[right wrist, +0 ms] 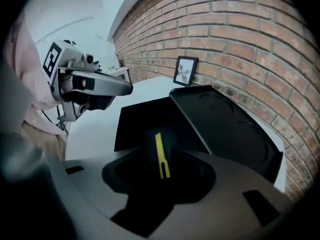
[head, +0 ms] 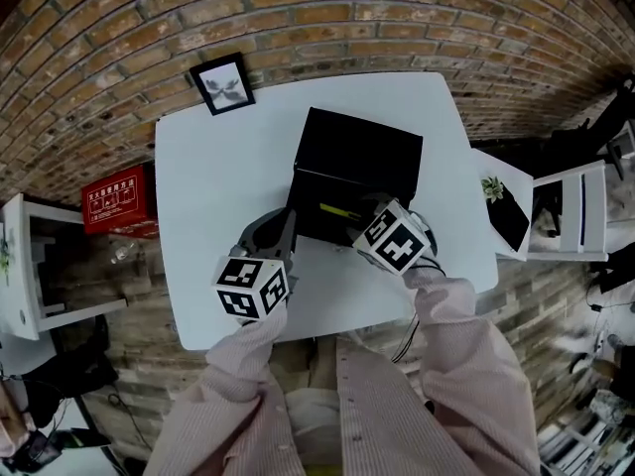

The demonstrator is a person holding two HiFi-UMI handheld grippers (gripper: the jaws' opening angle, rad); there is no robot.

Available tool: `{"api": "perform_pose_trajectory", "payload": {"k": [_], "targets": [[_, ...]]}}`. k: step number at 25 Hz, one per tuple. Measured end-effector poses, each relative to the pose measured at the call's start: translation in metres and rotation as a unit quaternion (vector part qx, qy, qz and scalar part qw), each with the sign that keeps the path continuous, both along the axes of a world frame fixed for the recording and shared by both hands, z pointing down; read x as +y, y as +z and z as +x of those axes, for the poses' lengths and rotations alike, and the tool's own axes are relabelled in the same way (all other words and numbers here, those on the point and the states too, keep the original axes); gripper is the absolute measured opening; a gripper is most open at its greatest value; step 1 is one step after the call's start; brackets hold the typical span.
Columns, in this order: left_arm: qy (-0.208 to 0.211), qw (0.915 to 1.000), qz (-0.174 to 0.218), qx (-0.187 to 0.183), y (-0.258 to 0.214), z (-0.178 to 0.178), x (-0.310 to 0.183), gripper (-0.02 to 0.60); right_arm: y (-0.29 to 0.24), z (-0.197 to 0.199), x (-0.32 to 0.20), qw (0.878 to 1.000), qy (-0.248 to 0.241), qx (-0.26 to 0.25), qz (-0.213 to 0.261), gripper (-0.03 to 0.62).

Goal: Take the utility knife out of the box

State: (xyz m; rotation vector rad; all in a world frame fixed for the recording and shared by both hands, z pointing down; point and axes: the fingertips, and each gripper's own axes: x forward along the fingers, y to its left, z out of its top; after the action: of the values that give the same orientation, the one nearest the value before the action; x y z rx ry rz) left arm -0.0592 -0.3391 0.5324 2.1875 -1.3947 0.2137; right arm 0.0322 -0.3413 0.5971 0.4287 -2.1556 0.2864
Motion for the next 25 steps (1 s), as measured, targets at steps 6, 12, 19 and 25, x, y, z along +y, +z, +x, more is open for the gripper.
{"api": "perform_pose_trajectory", "payload": {"k": [6,12,19,25], "targets": [[0.002,1.0,-0.002,0.007,0.002,-0.003,-0.005,-0.008,0.019,-0.005,0.0,0.998,-0.029,0.044,-0.022,0.156],[-0.003,0.9999,-0.006,0.011,0.005,-0.008,-0.007,-0.008,0.032,-0.006,-0.001,0.996,-0.042,0.069,-0.032,0.139],[-0.009,0.9998,-0.01,0.015,0.008,-0.014,-0.01,-0.008,0.035,-0.006,-0.002,0.996,-0.046,0.076,-0.027,0.107],[-0.002,0.9998,-0.011,0.015,0.009,-0.011,-0.011,-0.008,0.036,-0.007,0.001,0.996,-0.049,0.077,-0.024,0.066]]}}
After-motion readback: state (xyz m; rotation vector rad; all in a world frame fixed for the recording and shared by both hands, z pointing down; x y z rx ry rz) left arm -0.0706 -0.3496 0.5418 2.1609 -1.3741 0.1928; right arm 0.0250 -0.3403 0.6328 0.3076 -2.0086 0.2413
